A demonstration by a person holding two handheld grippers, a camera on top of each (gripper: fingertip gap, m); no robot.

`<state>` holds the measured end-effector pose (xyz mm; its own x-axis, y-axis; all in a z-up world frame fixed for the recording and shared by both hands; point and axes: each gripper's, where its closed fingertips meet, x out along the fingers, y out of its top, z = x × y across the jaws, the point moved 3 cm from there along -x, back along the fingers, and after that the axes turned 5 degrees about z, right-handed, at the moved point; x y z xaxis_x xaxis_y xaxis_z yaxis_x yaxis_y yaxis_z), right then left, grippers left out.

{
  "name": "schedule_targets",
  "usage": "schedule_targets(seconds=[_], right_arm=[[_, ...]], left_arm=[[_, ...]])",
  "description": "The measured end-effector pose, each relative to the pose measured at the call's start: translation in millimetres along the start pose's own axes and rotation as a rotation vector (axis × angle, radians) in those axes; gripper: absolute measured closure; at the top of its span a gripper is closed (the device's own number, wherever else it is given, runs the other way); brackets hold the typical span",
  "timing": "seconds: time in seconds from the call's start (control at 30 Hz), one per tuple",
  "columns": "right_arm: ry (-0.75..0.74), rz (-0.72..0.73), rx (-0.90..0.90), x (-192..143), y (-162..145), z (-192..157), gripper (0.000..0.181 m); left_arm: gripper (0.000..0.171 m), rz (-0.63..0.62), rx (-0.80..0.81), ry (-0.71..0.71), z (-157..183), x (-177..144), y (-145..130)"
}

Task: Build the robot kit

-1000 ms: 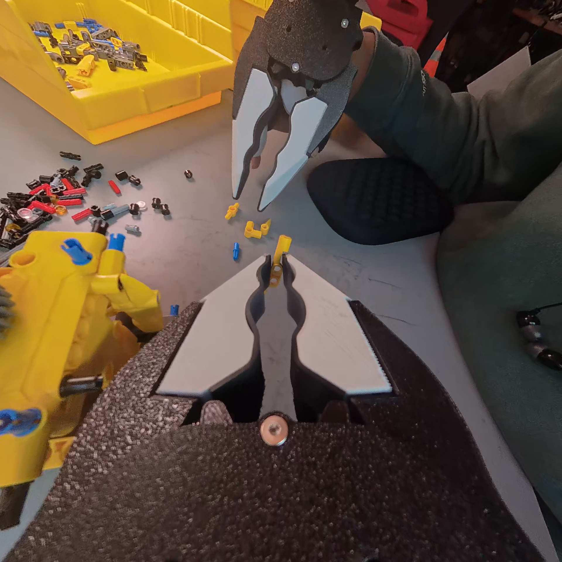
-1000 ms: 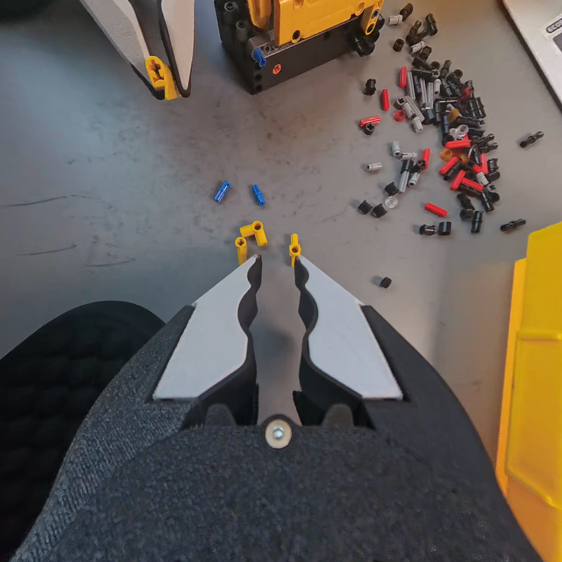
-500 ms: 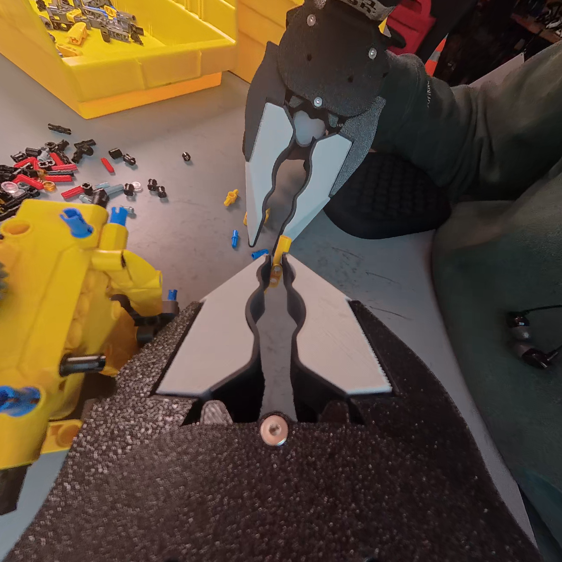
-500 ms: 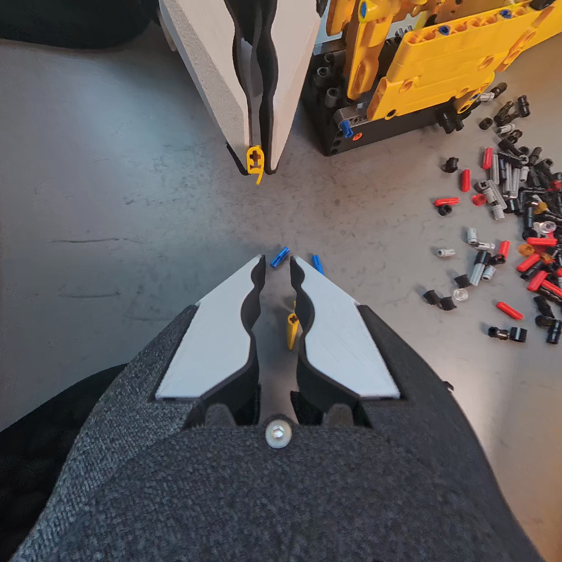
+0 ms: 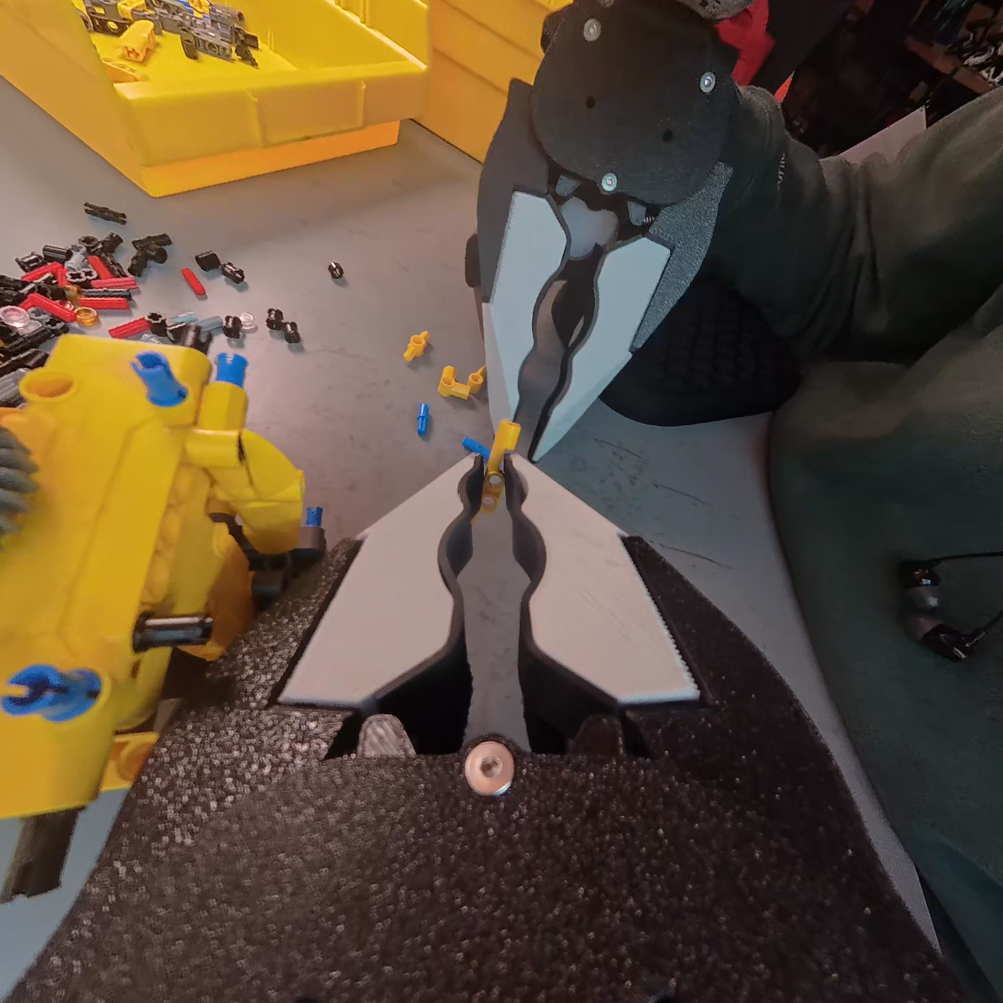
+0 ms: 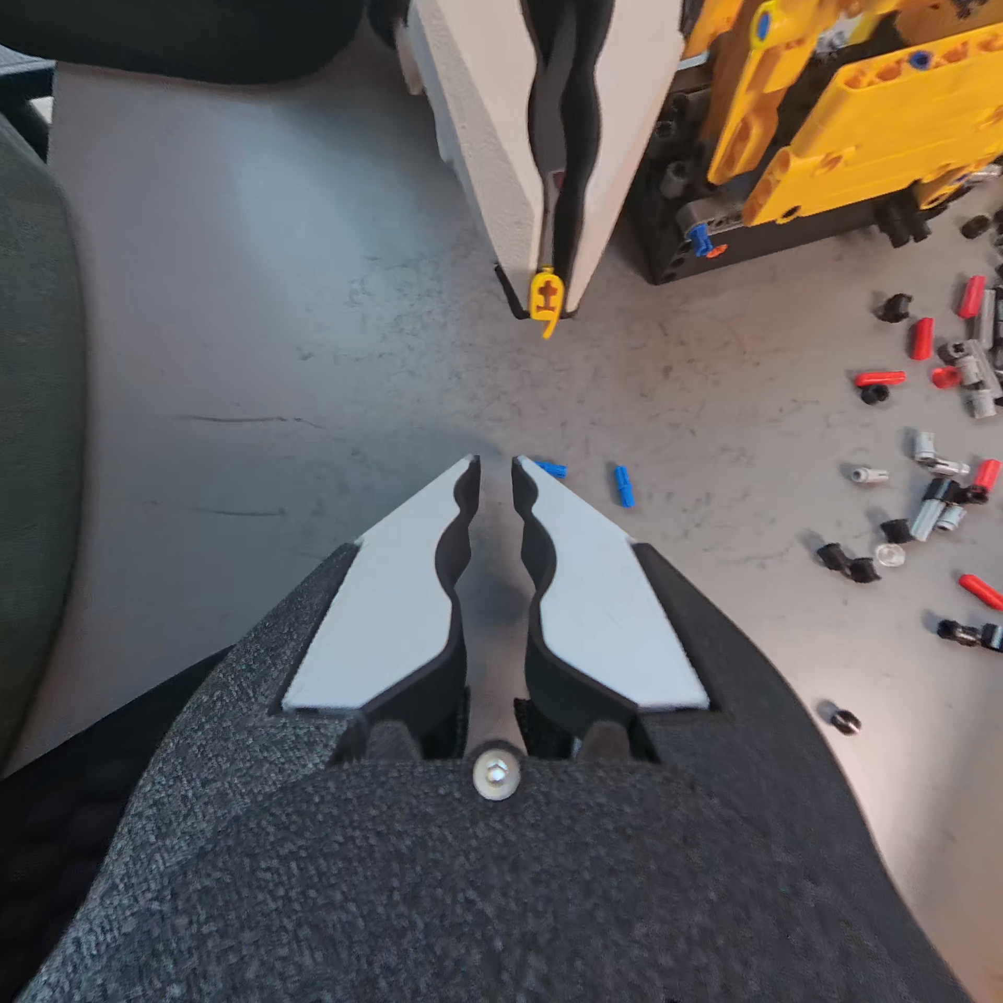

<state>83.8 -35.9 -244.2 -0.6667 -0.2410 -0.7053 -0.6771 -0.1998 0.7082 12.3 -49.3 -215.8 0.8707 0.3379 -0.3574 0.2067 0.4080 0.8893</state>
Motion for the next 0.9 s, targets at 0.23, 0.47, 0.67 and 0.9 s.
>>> schedule_targets(seconds=[0.23, 0.47, 0.67, 0.9], right_arm=[[-0.032, -0.024, -0.099, -6, -4, 22, 0.172], [0.036, -0.06, -0.129, 2, -5, 19, 0.175], [0.024, -0.057, -0.124, 1, -6, 20, 0.172], [-0.023, -0.032, -0.095, -17, -8, 28, 0.166]], left_arm=[[0.165, -0.021, -0.001, -0.004, 1, 1, -3], [0.165, -0.045, -0.013, -0.008, 1, 2, -6], [0.165, -0.05, -0.021, -0.016, 1, 2, -7], [0.165, -0.048, -0.028, -0.013, 0, 2, -7]])
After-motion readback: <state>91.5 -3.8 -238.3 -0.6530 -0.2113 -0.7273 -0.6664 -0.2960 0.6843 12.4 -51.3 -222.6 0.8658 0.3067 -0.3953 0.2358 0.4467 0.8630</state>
